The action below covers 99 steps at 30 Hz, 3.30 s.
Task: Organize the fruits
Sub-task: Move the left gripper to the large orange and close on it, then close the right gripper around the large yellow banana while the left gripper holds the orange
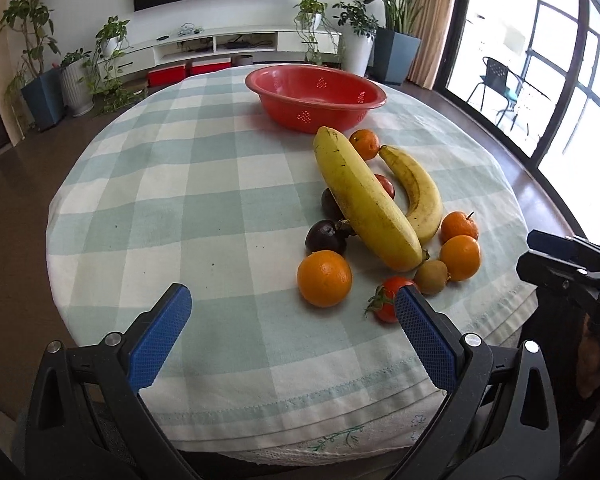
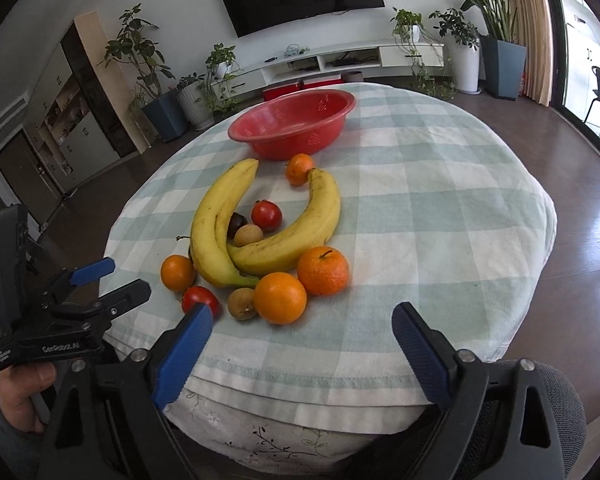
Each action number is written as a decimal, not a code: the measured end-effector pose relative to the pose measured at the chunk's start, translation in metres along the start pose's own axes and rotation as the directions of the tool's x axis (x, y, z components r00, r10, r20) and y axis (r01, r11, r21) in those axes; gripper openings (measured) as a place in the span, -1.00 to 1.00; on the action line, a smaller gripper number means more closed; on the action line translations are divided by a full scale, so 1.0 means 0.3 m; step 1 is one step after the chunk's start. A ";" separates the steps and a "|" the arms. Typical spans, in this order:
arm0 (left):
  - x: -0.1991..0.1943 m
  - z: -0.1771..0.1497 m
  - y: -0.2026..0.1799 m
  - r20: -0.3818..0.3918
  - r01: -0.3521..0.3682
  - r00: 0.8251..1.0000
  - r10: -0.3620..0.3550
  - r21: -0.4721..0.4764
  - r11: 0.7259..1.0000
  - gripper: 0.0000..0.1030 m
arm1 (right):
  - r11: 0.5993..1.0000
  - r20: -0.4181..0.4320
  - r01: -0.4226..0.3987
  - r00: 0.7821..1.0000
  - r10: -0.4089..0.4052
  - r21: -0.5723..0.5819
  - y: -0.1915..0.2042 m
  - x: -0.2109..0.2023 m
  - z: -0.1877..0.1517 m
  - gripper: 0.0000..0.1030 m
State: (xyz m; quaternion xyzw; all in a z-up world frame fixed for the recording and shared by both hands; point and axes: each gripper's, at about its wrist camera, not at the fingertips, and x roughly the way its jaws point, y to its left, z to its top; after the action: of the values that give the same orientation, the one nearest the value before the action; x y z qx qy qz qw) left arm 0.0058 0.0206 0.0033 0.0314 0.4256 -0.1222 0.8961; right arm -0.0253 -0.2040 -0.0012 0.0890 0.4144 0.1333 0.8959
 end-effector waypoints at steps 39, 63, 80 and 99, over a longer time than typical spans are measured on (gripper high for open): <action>0.199 0.066 -0.026 -0.208 0.262 0.954 -0.215 0.233 0.937 -0.32 | 0.998 -0.087 0.041 0.995 -0.045 -0.055 0.052 0.094 -0.002 0.29; 0.131 0.078 0.178 -0.040 0.272 0.961 -0.273 -0.026 0.962 -0.34 | 0.974 -0.117 -0.064 0.992 0.039 -0.216 0.301 0.233 0.238 0.15; 0.122 0.069 0.215 -0.012 0.251 0.968 -0.252 -0.053 0.967 -0.34 | 0.956 -0.343 -0.030 0.936 -0.075 -0.291 0.352 0.439 0.278 -0.18; 0.115 0.072 0.210 -0.002 0.256 0.967 -0.256 -0.049 0.966 -0.34 | 0.946 -0.375 -0.082 0.926 -0.045 -0.315 0.355 0.468 0.279 -0.25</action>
State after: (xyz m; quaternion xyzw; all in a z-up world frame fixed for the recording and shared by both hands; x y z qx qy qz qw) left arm 0.0584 0.0715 -0.0126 -0.0450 0.4328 -0.2263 0.8715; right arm 0.1084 -0.0632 -0.0197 -0.0832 0.5505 0.2227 0.8003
